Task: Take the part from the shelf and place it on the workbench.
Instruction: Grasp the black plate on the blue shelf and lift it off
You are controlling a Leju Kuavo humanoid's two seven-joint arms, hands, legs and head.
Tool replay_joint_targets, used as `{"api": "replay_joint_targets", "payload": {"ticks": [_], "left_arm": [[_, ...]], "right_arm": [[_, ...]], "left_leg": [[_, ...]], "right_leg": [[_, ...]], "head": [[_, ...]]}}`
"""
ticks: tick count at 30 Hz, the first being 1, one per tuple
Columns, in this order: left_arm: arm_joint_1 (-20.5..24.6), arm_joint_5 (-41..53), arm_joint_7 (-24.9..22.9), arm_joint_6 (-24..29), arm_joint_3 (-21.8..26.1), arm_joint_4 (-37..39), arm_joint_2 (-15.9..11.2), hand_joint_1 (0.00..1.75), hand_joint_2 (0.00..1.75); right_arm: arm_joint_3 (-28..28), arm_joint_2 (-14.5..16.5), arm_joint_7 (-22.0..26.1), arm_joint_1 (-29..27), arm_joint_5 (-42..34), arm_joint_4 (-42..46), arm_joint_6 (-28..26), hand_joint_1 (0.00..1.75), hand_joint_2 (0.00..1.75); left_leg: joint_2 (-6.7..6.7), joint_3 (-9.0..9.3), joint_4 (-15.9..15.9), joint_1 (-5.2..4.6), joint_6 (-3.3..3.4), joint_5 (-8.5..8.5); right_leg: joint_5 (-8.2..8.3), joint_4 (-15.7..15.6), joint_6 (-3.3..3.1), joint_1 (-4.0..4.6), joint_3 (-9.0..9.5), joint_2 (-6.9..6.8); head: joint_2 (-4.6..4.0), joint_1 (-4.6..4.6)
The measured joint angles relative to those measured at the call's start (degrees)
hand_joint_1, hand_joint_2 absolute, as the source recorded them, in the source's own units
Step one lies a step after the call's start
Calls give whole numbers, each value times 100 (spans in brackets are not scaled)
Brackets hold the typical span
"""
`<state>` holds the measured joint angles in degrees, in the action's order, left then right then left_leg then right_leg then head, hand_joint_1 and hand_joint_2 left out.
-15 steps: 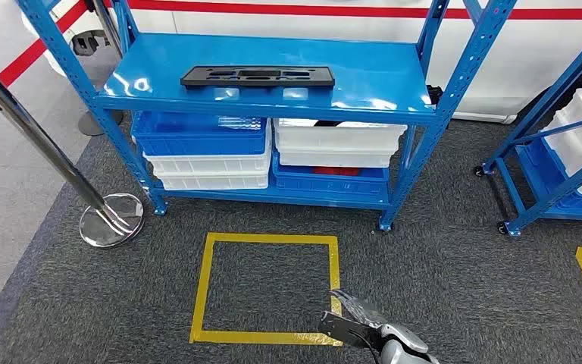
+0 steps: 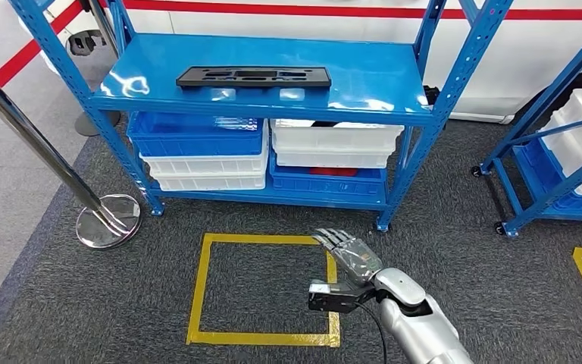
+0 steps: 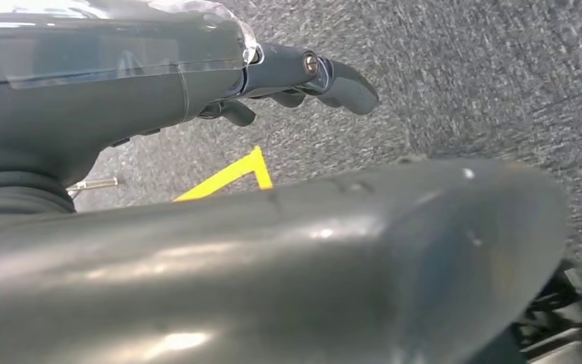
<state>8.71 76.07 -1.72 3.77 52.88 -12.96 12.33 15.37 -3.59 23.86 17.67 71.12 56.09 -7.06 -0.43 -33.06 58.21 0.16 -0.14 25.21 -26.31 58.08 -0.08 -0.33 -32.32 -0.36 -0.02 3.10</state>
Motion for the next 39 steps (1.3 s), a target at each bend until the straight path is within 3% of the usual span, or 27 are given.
{"api": "replay_joint_targets", "payload": {"ticks": [2,4,7,8,9,10,12,14,17,19,20,22,23,24,25,27,28,29,31,33,35,37,38,39], "left_arm": [[0,14,4,-8,38,5,13,0,0],[4,36,14,-22,84,12,25,0,0],[27,73,40,-55,152,29,48,0,0],[25,80,48,-66,167,32,51,0,0],[21,90,56,-74,186,35,54,0,0],[18,103,64,-81,210,38,57,0,0],[14,127,91,-94,260,49,67,0,0],[24,152,118,-103,295,69,78,0,0],[37,199,139,-123,322,81,81,0,0],[48,223,149,-137,329,83,81,0,0],[54,233,152,-143,334,84,81,0,0],[47,248,148,-152,359,87,82,0,0],[35,251,139,-155,374,89,82,0,0],[20,255,131,-155,390,91,81,0,0],[9,258,124,-154,403,92,80,0,0],[-6,260,131,-151,420,93,78,0,0],[-11,258,142,-151,425,98,77,0,0],[-9,256,156,-152,428,104,78,0,0],[11,253,180,-156,431,115,79,0,0],[24,252,195,-156,433,115,81,0,0],[32,254,207,-148,435,115,84,0,0],[48,254,217,-137,435,116,87,0,0],[51,253,220,-131,435,117,88,0,0],[44,253,222,-127,436,118,88,0,0]], "right_arm": [[311,-78,-51,49,89,333,-94,0,0],[600,-98,-105,96,172,643,-193,0,0],[992,-93,-193,128,296,1058,-332,0,0],[1123,-92,-225,124,341,1183,-372,0,0],[1267,-92,-261,119,389,1317,-414,0,0],[1398,-92,-294,118,433,1444,-456,0,0],[1645,-95,-369,122,523,1712,-551,0,0],[1876,-98,-449,126,623,1957,-652,0,0],[2189,-144,-572,113,780,2278,-800,0,0],[2352,-257,-631,121,842,2459,-886,0,0],[2434,-340,-649,127,864,2534,-916,0,0],[2581,-529,-665,119,895,2625,-948,0,0],[2643,-625,-671,104,906,2654,-955,0,0],[2690,-719,-674,90,912,2679,-961,0,0],[2729,-817,-676,83,915,2708,-966,0,0],[2798,-1032,-678,78,920,2766,-975,0,0],[2833,-1147,-679,79,924,2789,-980,0,0],[2863,-1249,-679,77,928,2808,-983,0,0],[2908,-1422,-678,78,934,2841,-989,0,0],[2925,-1512,-677,89,935,2879,-993,0,0],[2933,-1530,-663,122,925,2899,-1002,0,0],[2941,-1507,-622,141,899,2887,-1023,0,0],[2949,-1492,-601,138,887,2875,-1034,0,0],[2957,-1477,-586,134,879,2862,-1044,0,0]], "left_leg": [[-6,10,-42,11,62,2],[1,40,-90,35,135,3],[11,77,-107,37,194,54],[11,105,-106,35,197,81],[9,145,-105,35,192,111],[6,200,-104,36,182,147],[5,315,-105,35,144,239],[10,369,-94,18,78,328],[25,424,-126,7,-25,417],[34,400,80,14,-79,505],[36,252,384,24,-104,594],[36,-303,1259,38,-145,793],[37,-592,1601,43,-157,813],[36,-792,1736,45,-158,713],[36,-878,1624,44,-147,472],[32,-795,933,29,-84,-207],[27,-718,614,7,-39,-447],[23,-644,386,-16,6,-536],[10,-582,239,-58,84,-419],[-9,-514,135,-39,143,-321],[-20,-411,39,0,193,-289],[-22,-335,-1,10,226,-242],[-25,-303,-2,10,231,-213],[-33,-262,0,10,228,-179]], "right_leg": [[-14,4,69,-2,-8,-4],[-164,247,126,-12,-121,7],[-596,1337,176,-36,-711,21],[-622,1607,188,-44,-882,21],[-538,1687,195,-51,-966,21],[-343,1530,194,-55,-934,21],[151,777,163,-53,-640,15],[322,179,99,-20,-397,14],[186,43,-18,0,-318,42],[103,-7,-92,-31,-179,46],[46,-28,-120,-45,-85,40],[-85,-37,-147,-41,83,20],[-155,-37,-147,-39,170,20],[-222,-37,-143,-38,265,23],[-298,-36,-133,-38,371,32],[-470,-39,-100,-39,600,39],[-553,-36,-67,-26,686,44],[-617,-36,-30,-19,734,40],[-681,-59,47,-9,746,22],[-736,-94,103,-22,772,-7],[-902,231,144,-34,625,-6],[-1145,1007,173,-52,142,10],[-1198,1362,189,-61,-125,14],[-1140,1549,203,-73,-322,15]], "head": [[0,0],[0,-1],[0,-2],[0,-2],[0,-2],[0,-2],[0,-2],[0,-2],[0,-1],[0,0],[0,0],[0,1],[0,1],[0,1],[0,1],[0,-1],[0,-1],[0,-2],[0,-2],[0,-3],[0,-4],[0,-4],[0,-4],[0,-4]]}}
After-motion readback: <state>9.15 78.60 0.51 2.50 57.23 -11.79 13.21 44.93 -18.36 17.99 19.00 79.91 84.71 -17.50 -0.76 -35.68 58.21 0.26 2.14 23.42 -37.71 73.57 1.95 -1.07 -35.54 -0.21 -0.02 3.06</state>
